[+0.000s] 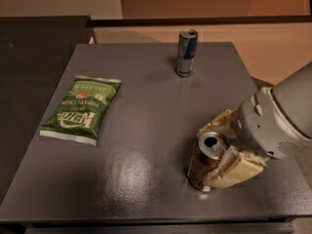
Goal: Move orange can near green jalapeno chip bag
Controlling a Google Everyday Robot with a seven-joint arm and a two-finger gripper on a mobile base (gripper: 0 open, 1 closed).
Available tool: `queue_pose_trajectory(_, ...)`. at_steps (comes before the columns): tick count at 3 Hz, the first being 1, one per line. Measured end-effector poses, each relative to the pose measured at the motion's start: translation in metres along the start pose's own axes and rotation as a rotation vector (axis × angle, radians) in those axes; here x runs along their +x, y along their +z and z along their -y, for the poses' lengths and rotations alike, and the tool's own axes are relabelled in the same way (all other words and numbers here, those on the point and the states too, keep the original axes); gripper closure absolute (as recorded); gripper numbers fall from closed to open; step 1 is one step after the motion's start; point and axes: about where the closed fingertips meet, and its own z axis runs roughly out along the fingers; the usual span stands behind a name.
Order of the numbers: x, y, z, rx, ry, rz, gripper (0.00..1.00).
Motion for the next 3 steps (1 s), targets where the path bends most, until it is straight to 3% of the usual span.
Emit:
queue_pose_trajectory(2, -0.022, -0.007, 0.010, 0.031, 0.007, -0.022, 0.87)
queue_pose_trajectory(3, -0.044, -0.005, 0.033, 0.050, 0.018, -0.041, 1.00)
